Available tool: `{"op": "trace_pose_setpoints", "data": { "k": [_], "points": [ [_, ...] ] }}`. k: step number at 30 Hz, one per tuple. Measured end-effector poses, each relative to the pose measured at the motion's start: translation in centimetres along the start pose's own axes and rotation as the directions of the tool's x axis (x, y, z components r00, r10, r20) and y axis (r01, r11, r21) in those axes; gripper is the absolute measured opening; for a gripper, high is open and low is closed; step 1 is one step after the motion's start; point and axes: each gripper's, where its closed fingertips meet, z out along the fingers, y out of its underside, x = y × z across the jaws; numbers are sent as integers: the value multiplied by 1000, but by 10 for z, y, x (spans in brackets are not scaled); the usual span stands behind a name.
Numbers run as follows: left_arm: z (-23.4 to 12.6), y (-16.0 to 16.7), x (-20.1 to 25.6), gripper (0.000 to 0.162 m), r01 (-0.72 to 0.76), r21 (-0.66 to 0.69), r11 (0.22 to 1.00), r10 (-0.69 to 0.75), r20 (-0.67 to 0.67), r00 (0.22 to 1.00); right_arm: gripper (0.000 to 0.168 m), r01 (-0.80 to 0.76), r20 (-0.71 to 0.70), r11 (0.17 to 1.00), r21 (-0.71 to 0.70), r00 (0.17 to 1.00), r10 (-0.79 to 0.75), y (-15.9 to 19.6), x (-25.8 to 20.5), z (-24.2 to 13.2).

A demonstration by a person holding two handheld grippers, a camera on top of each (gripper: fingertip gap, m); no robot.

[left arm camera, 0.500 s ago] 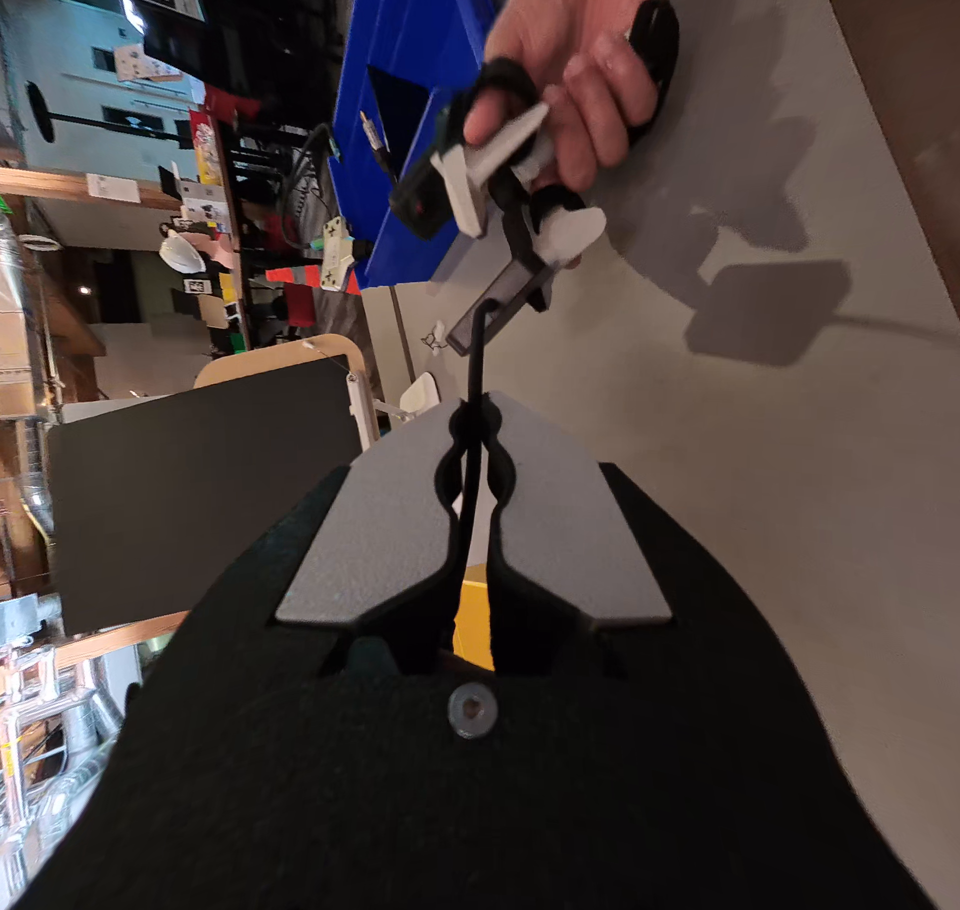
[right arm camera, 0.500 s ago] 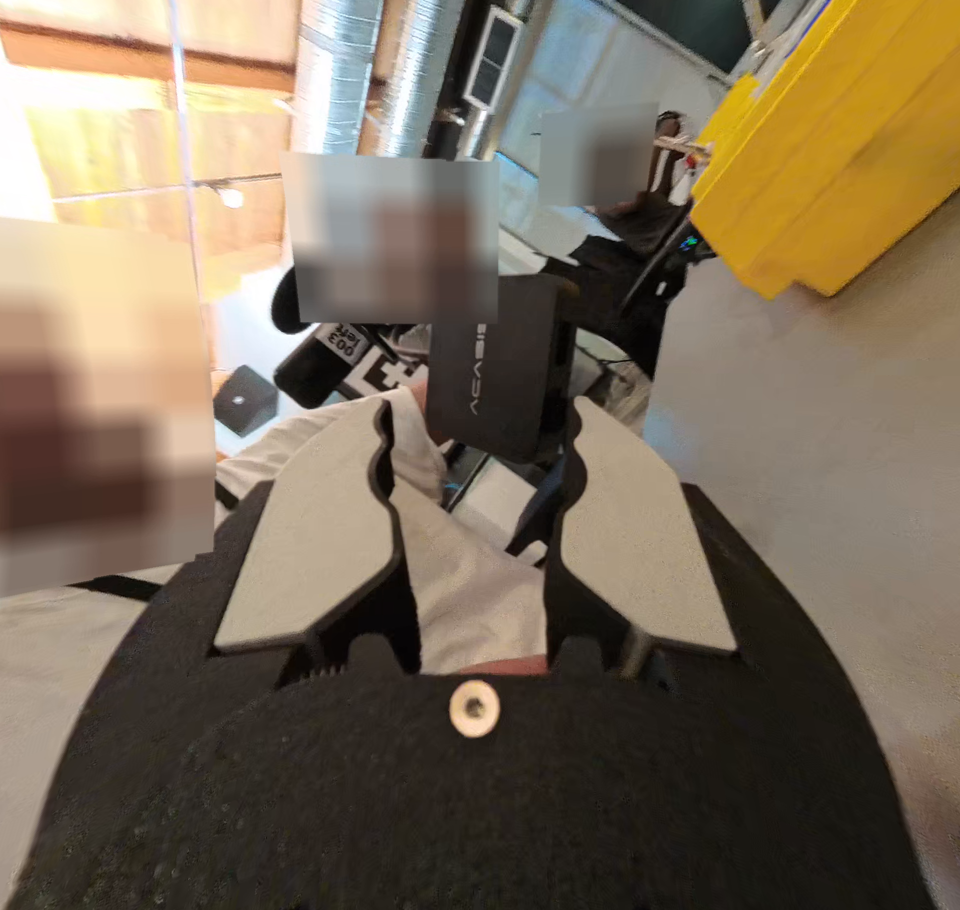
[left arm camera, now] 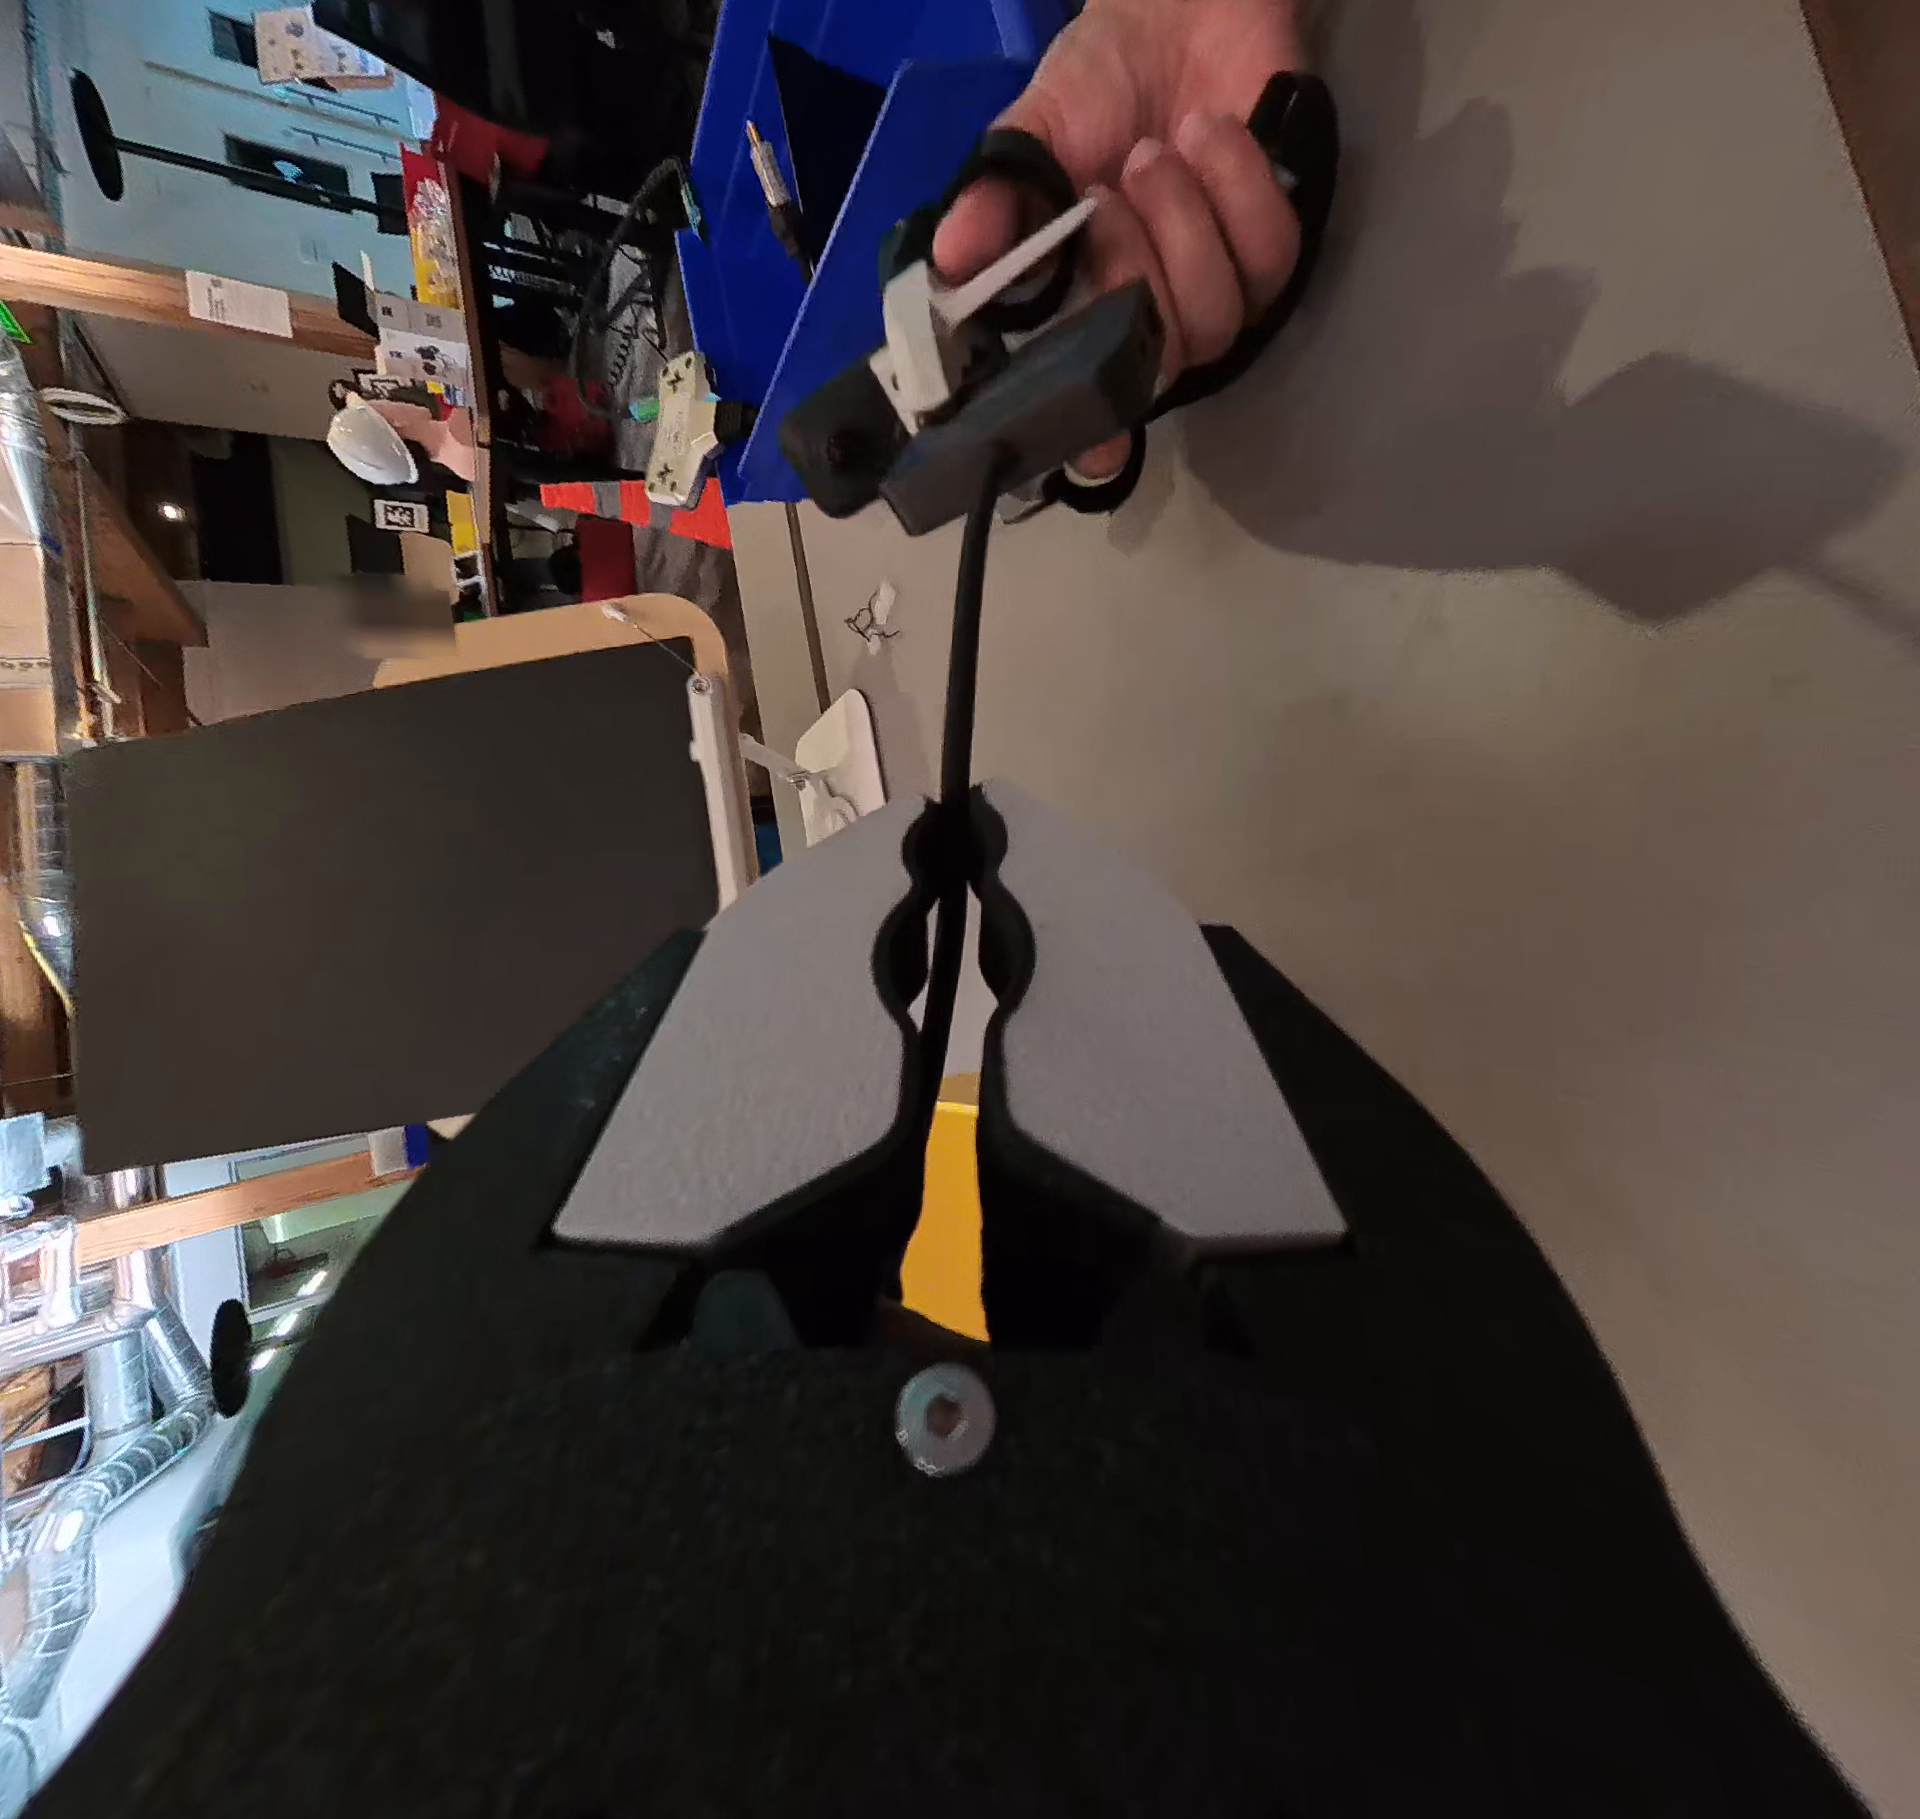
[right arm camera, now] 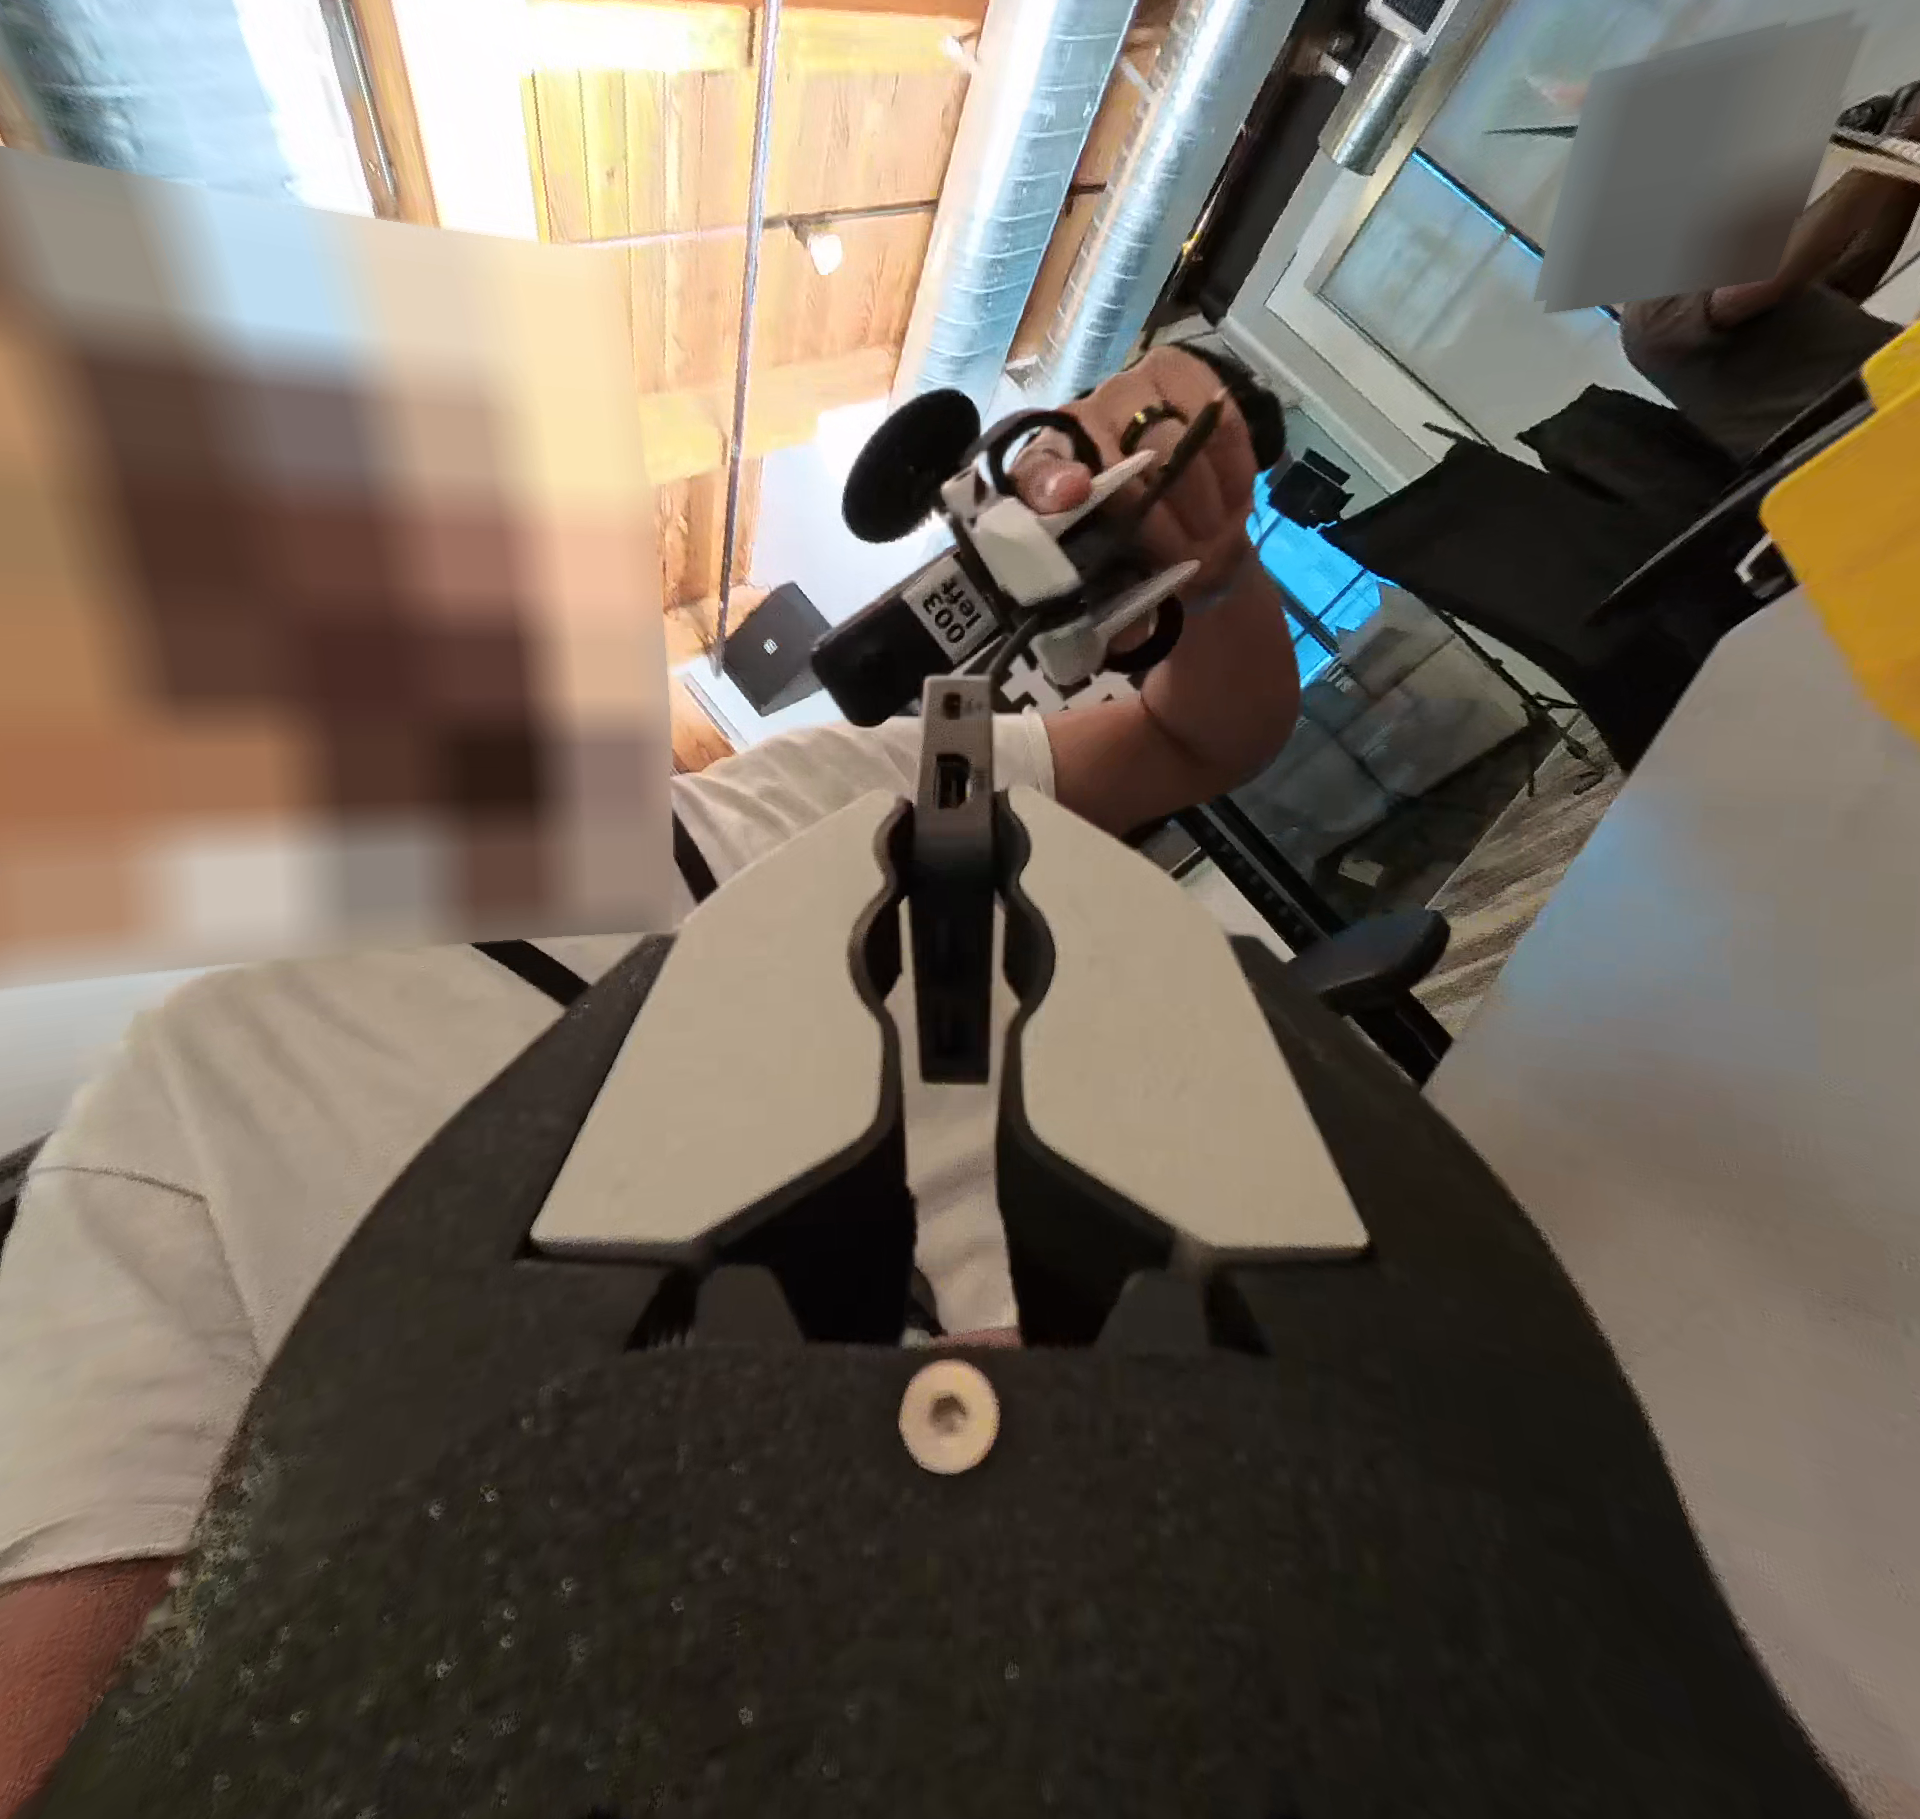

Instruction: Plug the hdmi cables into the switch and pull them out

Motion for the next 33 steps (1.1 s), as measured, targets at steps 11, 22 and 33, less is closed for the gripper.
{"op": "trace_pose_setpoints", "data": {
  "k": [11, 22, 33],
  "points": [
    [29, 38, 30, 7, 271, -66, 960, -272, -18, 962, 13, 454, -459, 847, -275, 712, -531, -18, 12, -2],
    [30, 40, 47, 15, 874, 26, 485, -873, 78, 482, 13, 222, -252, 195, -956, -273, -928, -68, 9, -59],
    [28, 46, 135, 18, 949, 101, -297, -955, -32, -295, 13, 168, -178, 99, -981, -558, -811, -92, 100, -110]
  ]
}}
